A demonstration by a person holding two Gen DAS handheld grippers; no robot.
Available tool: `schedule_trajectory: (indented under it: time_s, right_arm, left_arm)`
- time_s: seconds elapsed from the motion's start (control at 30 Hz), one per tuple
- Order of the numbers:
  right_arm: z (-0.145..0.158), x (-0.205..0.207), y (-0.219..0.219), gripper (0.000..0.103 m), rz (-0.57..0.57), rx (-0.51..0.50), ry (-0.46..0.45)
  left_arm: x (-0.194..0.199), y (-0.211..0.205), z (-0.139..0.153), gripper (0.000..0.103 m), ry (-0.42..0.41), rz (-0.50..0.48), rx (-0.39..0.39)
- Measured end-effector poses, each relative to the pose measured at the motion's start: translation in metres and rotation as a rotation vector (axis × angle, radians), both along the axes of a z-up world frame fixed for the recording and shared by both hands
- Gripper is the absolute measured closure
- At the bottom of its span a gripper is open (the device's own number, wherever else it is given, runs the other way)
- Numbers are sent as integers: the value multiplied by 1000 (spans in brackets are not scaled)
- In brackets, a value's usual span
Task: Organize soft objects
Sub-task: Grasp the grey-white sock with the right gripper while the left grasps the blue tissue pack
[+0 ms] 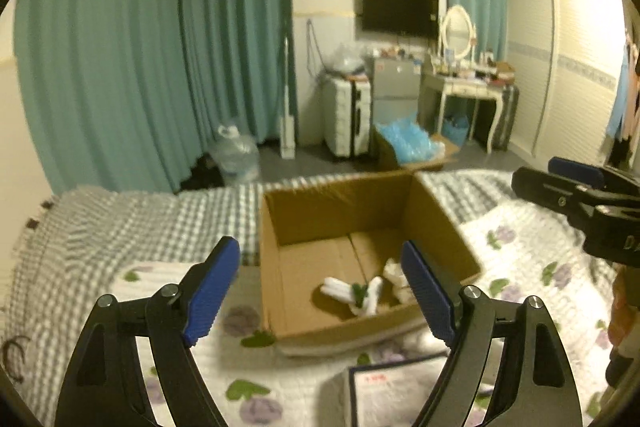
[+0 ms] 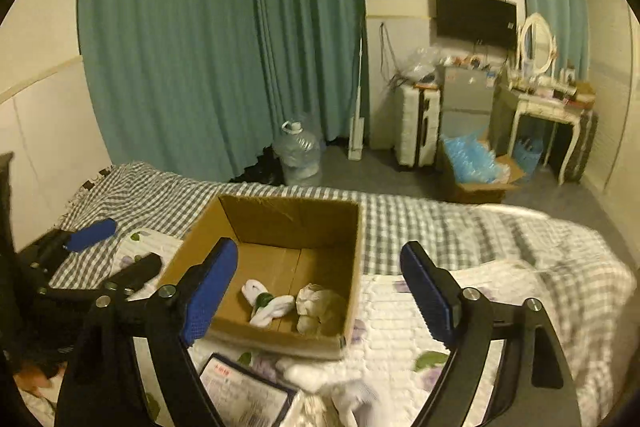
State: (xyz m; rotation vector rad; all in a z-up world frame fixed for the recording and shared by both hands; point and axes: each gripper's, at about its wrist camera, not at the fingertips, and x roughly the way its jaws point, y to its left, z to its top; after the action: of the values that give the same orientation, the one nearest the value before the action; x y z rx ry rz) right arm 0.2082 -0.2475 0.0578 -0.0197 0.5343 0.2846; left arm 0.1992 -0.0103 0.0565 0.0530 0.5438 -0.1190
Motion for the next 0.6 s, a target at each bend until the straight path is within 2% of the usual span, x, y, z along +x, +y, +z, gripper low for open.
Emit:
schedule_trajectory:
  time_s: [0.07, 0.1, 0.17, 0.27, 0.47, 0.53, 0.6]
  right_arm:
    - [18, -25, -1, 8, -8, -8, -32]
    - [28, -39, -3, 6, -8, -12, -51]
    - [43, -68, -5, 2, -9, -29, -76]
    - [55, -101, -4, 1, -17, -59, -120]
    - [51, -156, -2, 1, -14, -115, -151]
    - [42, -167, -2, 1, -16, -145, -163]
    - [30, -169, -1, 1, -3, -154, -151]
  left_arm:
    - [-25, 2, 16, 15, -37, 9, -10]
    - [-41, 2, 26, 7, -62, 19, -14]
    - [-66, 3, 38, 6, -106, 38, -14]
    - [-106, 2, 49, 6, -170, 34, -22]
    - [-143, 7, 30, 6, -144, 47, -45]
    - [-145, 11, 16, 6, -140, 76, -45]
    - [-144, 15, 2, 6, -101, 97, -48]
